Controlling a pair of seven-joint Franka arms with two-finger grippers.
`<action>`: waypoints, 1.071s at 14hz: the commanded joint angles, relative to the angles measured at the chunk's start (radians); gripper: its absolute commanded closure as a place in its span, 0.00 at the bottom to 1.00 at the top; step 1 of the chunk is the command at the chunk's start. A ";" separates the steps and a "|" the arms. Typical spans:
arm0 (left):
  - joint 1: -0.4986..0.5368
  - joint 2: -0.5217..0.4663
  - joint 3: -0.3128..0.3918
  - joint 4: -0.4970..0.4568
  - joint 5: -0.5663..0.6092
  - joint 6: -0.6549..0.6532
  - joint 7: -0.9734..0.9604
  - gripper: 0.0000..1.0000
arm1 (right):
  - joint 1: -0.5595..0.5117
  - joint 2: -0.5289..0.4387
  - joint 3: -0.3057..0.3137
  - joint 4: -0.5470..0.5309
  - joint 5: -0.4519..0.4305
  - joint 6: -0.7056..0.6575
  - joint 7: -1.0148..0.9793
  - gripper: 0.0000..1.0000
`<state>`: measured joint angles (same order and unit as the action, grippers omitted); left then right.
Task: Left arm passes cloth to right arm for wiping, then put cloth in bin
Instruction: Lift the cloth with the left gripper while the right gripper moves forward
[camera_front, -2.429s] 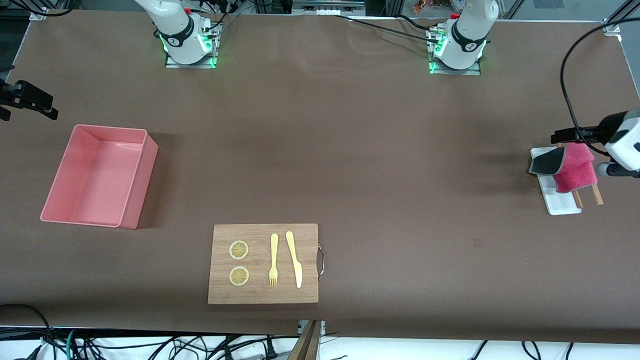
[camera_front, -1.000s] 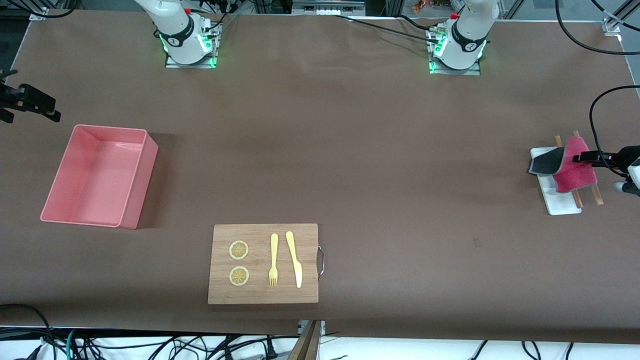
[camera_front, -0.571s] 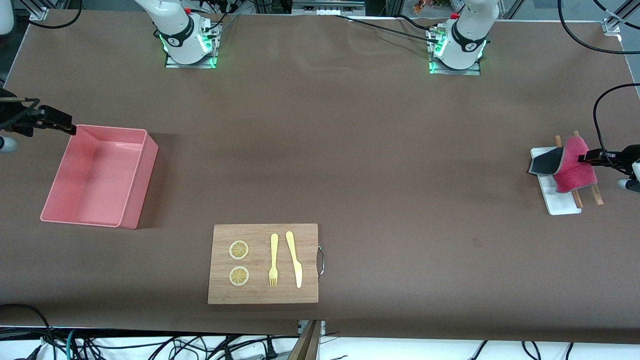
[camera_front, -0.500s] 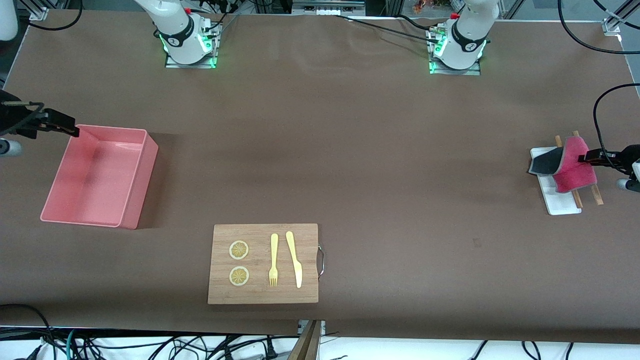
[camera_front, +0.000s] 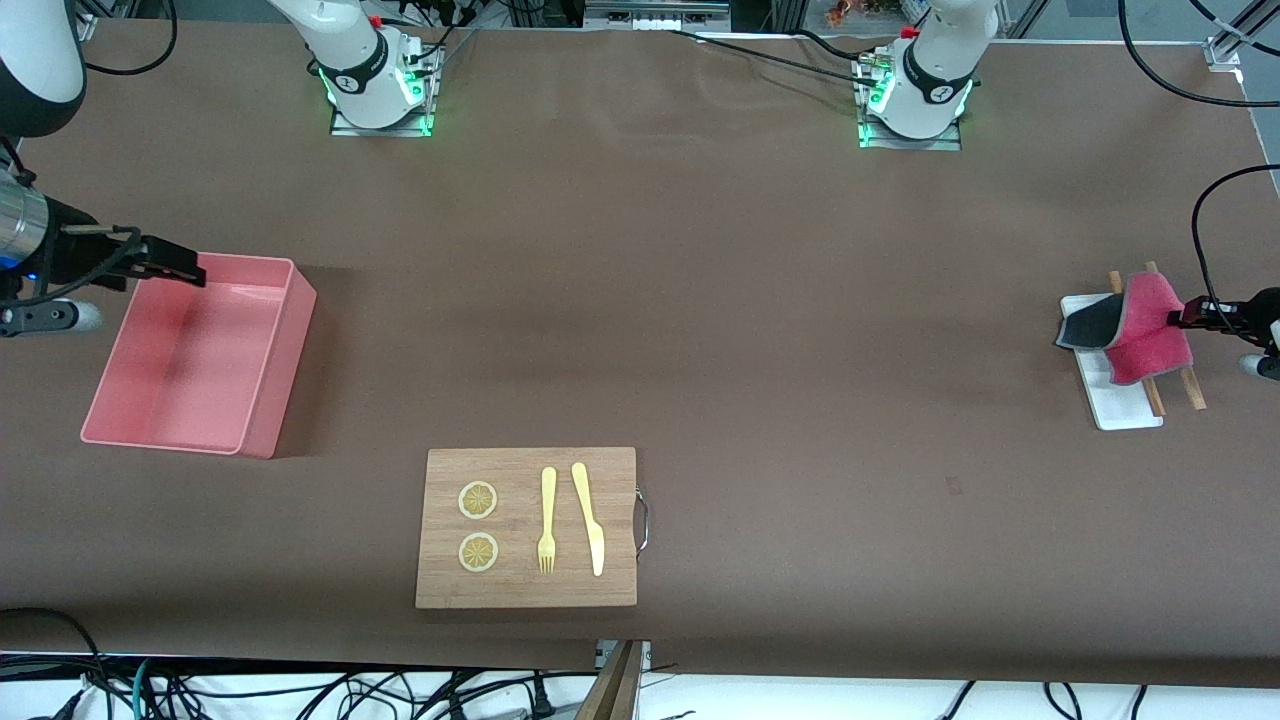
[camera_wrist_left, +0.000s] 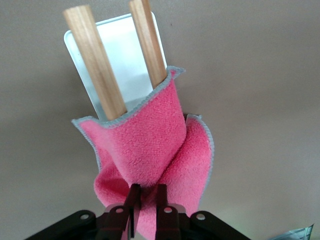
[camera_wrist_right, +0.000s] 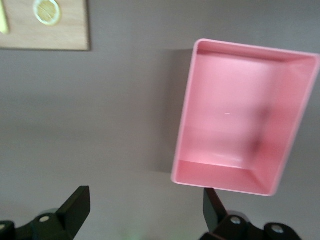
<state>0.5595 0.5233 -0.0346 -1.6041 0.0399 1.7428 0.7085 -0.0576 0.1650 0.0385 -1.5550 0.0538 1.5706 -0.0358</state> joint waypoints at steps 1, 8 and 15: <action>0.010 0.020 -0.008 0.015 0.012 -0.006 0.025 0.89 | 0.031 0.033 0.024 0.026 0.034 0.032 0.140 0.00; 0.010 0.010 -0.010 0.018 0.014 -0.017 0.028 1.00 | 0.169 0.094 0.029 0.026 0.095 0.140 0.427 0.00; -0.096 -0.002 -0.021 0.237 0.014 -0.282 -0.041 1.00 | 0.274 0.137 0.027 0.026 0.135 0.246 0.642 0.00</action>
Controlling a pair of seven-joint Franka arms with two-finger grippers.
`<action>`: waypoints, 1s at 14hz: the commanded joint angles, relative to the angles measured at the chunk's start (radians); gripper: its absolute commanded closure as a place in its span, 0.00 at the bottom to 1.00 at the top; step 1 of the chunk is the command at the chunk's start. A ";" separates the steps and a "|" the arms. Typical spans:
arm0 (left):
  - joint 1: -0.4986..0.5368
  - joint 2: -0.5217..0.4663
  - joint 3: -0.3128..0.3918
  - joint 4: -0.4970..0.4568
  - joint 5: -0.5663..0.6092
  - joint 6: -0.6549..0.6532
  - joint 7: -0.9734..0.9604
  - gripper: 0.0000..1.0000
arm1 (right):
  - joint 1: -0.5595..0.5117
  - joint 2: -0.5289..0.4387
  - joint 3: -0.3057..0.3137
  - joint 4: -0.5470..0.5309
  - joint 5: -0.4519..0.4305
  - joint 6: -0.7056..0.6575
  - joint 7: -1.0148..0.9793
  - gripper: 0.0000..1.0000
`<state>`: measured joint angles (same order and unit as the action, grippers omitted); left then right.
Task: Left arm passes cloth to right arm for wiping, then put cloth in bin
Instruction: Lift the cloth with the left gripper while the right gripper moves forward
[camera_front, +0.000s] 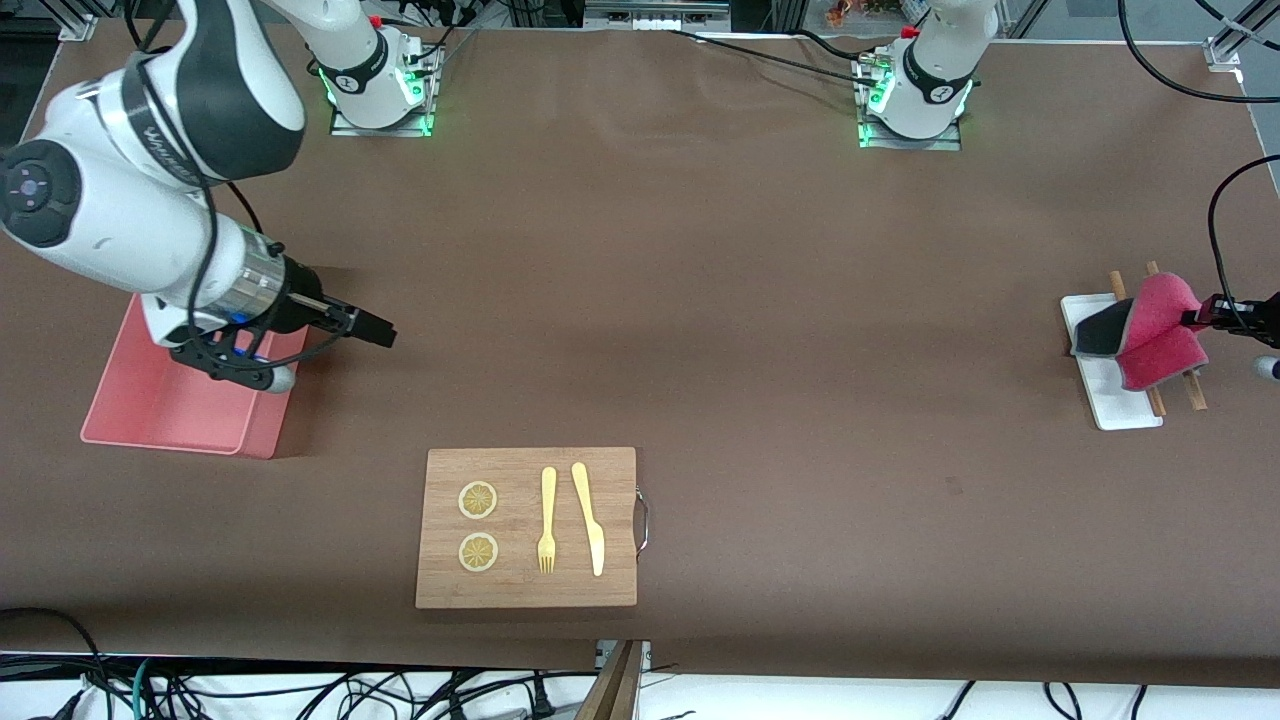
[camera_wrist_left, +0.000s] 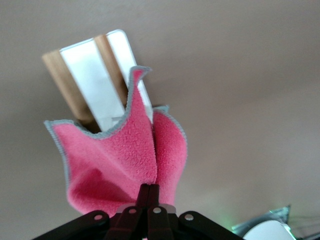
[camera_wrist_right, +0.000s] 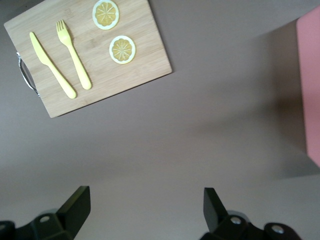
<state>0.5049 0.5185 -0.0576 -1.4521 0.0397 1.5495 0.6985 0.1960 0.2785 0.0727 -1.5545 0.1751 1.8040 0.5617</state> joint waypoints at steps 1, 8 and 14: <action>-0.067 0.003 0.002 0.113 0.012 -0.129 -0.045 1.00 | 0.028 0.027 -0.007 0.025 0.014 0.014 0.065 0.00; -0.314 0.001 -0.002 0.246 -0.026 -0.414 -0.419 1.00 | 0.098 0.048 -0.005 0.025 0.017 0.107 0.225 0.00; -0.456 0.003 0.004 0.262 -0.396 -0.477 -0.763 1.00 | 0.172 0.080 -0.005 0.025 0.018 0.201 0.378 0.00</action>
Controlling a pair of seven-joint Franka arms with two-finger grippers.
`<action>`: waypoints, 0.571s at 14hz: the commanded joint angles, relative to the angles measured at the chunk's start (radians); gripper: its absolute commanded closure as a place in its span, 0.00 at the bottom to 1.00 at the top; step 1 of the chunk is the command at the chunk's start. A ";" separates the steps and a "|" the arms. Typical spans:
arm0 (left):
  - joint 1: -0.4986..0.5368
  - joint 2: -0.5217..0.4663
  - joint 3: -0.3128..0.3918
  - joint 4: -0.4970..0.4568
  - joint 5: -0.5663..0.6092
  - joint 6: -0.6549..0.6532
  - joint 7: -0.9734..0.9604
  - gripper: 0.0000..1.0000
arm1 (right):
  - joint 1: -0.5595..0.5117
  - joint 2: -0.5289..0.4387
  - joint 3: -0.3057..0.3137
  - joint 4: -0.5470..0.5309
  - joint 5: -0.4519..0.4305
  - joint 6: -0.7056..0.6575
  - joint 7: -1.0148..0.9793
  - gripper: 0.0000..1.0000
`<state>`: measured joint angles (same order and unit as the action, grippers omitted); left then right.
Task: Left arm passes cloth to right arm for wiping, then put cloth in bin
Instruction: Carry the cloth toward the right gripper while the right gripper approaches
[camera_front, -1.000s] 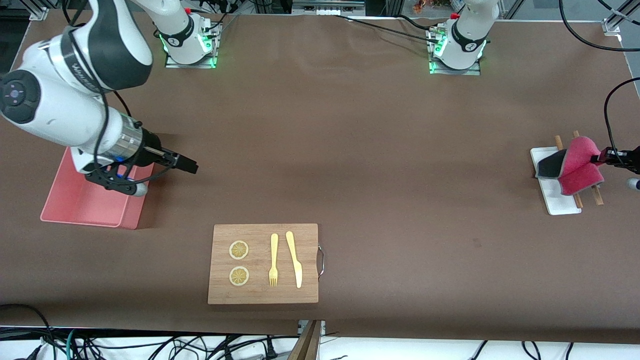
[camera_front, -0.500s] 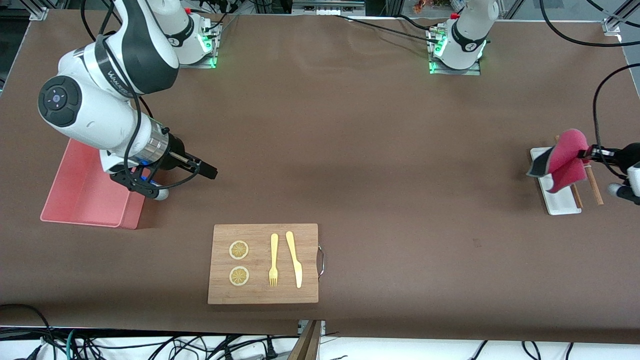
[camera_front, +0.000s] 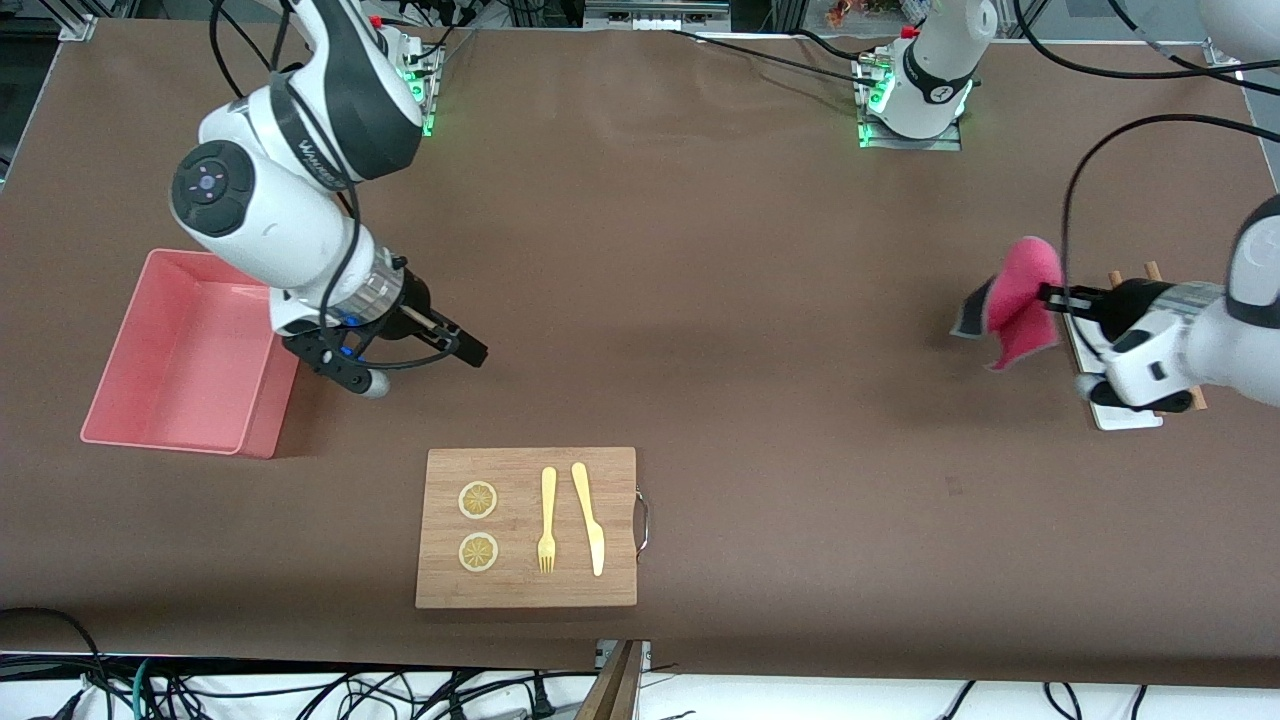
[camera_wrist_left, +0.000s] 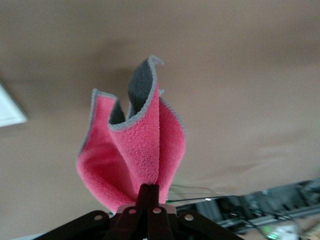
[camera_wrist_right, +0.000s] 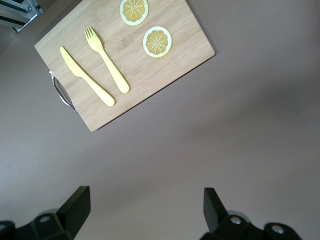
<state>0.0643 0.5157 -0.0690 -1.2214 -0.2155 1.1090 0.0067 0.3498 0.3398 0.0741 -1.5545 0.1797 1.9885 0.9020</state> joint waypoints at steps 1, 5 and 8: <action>-0.043 0.012 0.015 0.033 -0.228 -0.035 -0.159 1.00 | 0.029 0.022 -0.007 0.025 0.014 0.032 0.069 0.00; -0.135 0.009 0.015 0.045 -0.492 -0.005 -0.599 1.00 | 0.070 0.048 -0.007 0.025 0.014 0.090 0.158 0.00; -0.191 0.015 0.015 0.036 -0.651 0.087 -0.808 1.00 | 0.107 0.059 -0.007 0.025 0.014 0.127 0.224 0.00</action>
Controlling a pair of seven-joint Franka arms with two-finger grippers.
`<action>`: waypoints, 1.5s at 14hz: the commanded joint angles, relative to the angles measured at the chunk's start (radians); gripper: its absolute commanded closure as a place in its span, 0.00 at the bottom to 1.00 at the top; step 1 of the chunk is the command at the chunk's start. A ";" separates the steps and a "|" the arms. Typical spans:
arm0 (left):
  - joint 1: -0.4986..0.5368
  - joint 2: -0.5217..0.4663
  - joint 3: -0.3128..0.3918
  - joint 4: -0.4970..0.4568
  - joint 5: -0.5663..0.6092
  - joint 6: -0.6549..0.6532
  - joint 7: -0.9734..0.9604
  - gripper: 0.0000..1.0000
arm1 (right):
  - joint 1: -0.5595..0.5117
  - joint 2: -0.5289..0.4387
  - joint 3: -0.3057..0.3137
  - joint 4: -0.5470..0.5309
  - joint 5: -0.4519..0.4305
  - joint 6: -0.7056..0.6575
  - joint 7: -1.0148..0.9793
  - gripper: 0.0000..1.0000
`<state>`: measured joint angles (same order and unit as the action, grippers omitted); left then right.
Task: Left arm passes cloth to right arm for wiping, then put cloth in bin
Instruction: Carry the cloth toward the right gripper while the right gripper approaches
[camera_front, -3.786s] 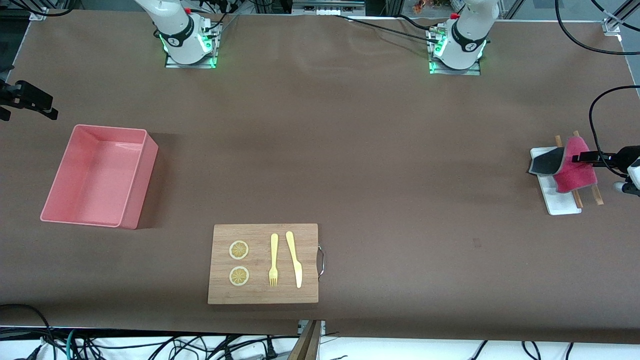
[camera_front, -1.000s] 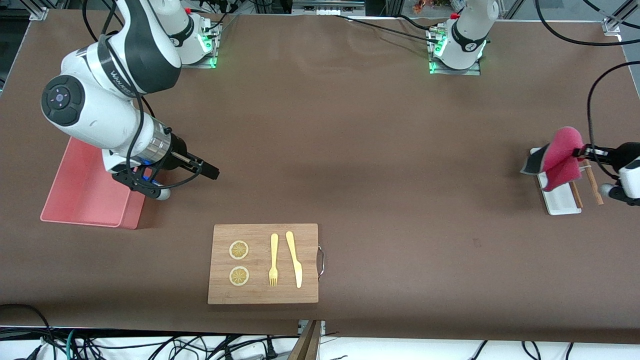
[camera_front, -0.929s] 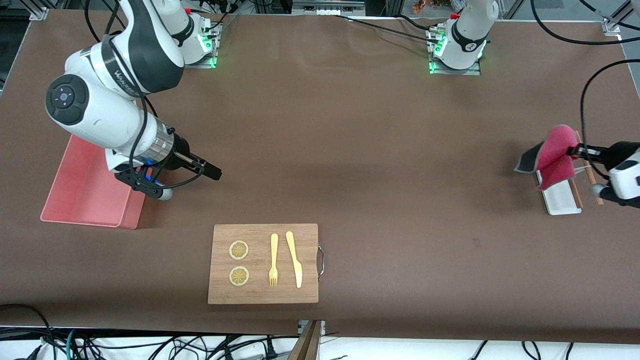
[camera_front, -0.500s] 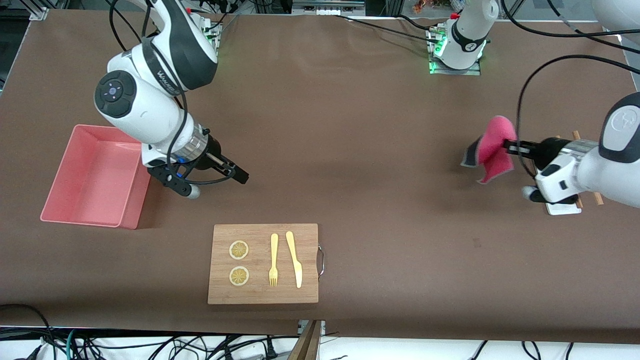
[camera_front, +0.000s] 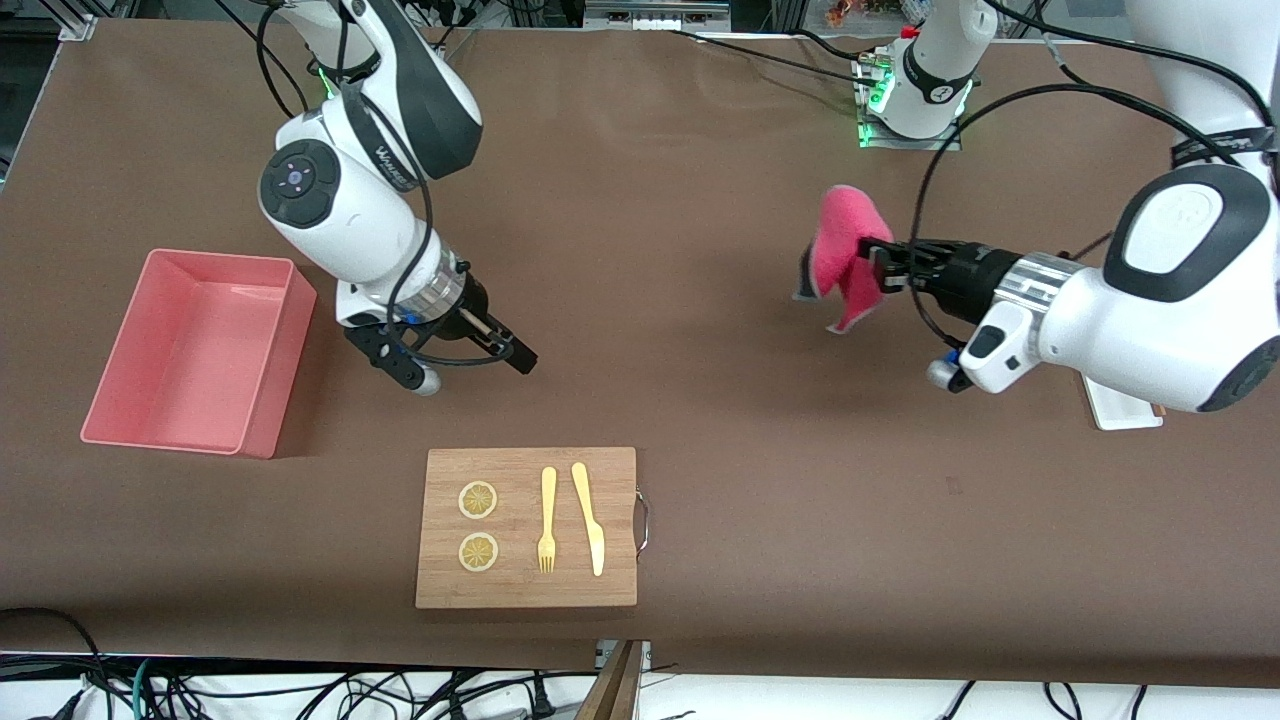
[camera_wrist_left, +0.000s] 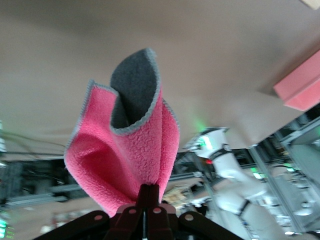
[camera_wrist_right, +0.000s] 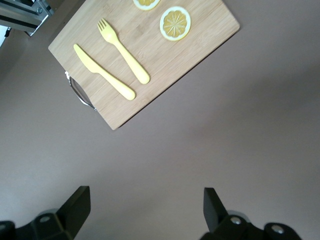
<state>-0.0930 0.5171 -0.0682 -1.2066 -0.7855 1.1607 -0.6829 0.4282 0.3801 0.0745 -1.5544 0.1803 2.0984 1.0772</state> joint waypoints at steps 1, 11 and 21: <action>-0.057 0.014 0.015 0.018 -0.143 0.069 -0.195 1.00 | 0.044 0.023 -0.007 0.025 0.013 0.029 0.079 0.00; -0.247 0.060 0.016 0.027 -0.463 0.487 -0.461 1.00 | 0.064 0.022 -0.007 0.027 0.094 0.020 0.086 0.00; -0.277 0.058 0.019 0.032 -0.465 0.570 -0.586 1.00 | 0.055 -0.006 -0.018 0.088 0.151 -0.162 0.082 0.00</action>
<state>-0.3644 0.5739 -0.0580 -1.1914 -1.2297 1.7274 -1.2447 0.4842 0.3863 0.0629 -1.5117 0.3009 2.0140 1.1589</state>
